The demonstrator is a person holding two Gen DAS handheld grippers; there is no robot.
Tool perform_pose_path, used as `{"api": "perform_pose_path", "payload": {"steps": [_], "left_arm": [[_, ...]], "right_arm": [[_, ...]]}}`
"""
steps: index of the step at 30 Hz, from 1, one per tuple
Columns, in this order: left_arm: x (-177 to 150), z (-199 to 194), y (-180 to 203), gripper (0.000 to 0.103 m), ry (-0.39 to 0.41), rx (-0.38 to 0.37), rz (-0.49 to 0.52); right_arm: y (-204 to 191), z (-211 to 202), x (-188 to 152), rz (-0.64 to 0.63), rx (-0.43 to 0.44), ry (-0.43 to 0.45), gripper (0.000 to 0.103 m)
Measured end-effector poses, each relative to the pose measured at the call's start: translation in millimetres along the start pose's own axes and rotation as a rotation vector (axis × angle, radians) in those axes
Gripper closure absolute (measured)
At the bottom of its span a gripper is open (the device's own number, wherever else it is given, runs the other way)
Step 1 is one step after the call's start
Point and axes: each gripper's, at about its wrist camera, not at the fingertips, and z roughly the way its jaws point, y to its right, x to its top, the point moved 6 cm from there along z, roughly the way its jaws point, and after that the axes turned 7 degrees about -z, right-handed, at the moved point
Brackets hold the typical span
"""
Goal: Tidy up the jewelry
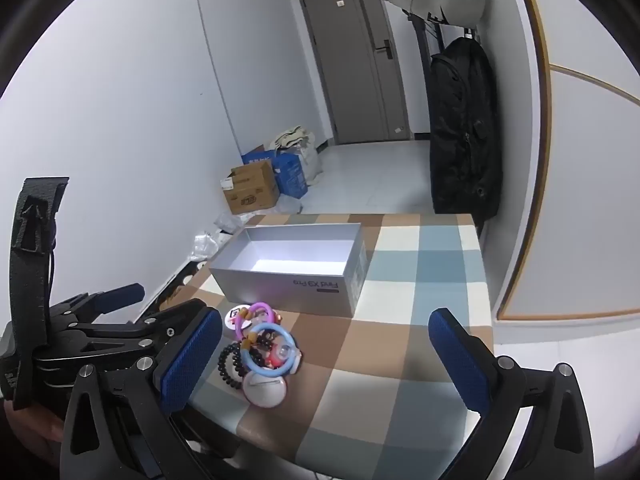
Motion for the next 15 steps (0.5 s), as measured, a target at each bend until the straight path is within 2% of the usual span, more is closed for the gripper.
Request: {"api": "perform_pose_path", "payload": {"steps": [3, 5, 15], "left_arm": [[2.6, 2.3, 12.0, 0.001, -0.007, 0.009, 0.016], [1.1, -1.2, 5.5, 0.001, 0.006, -0.017, 0.001], [-0.2, -5.8, -2.7, 0.001, 0.009, -0.030, -0.010]], "right_arm": [[-0.7, 2.7, -0.3, -0.003, 0.001, -0.009, 0.000], [-1.3, 3.5, 0.0, -0.002, 0.001, -0.012, 0.000], [5.6, 1.7, -0.6, 0.014, -0.015, -0.017, 0.000]]}}
